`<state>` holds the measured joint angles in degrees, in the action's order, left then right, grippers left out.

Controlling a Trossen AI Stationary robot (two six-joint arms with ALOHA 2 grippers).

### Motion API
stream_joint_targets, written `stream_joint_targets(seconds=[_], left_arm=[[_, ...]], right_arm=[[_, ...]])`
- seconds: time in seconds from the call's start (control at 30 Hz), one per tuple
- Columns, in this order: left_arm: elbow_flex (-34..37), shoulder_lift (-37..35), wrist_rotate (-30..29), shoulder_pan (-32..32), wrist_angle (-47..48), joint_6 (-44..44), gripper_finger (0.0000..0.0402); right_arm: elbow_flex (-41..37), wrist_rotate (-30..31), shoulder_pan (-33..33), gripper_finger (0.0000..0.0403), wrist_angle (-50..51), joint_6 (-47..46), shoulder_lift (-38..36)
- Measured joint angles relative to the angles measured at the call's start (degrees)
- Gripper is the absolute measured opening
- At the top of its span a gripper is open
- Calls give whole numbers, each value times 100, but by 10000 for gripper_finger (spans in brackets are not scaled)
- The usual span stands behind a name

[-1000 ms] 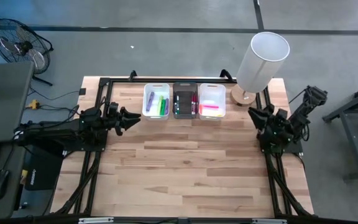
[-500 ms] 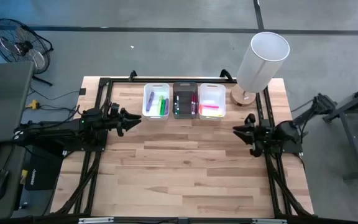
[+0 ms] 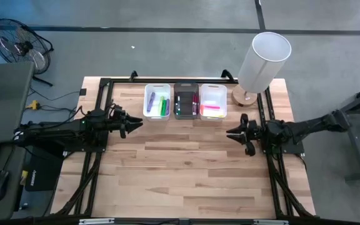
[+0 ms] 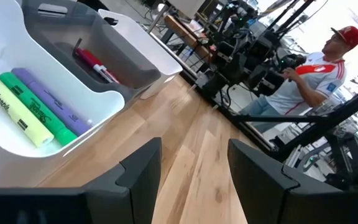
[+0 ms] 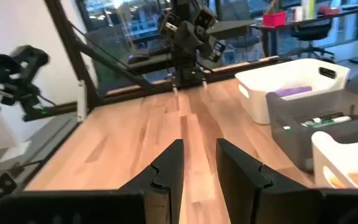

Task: Pick & Place Markers
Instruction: Return to Home Position

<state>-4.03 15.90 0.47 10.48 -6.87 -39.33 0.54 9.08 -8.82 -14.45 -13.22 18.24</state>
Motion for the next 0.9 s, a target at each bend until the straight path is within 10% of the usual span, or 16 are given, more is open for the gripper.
stream_joint_targets(seconds=[0.37,0.9], left_arm=[[0,0,0,0,2,1,182],[2,0,-2,0,1,1,182]], right_arm=[[0,-1027,864,24,668,-10,-785],[7,-1025,999,1,1348,207,-1309]])
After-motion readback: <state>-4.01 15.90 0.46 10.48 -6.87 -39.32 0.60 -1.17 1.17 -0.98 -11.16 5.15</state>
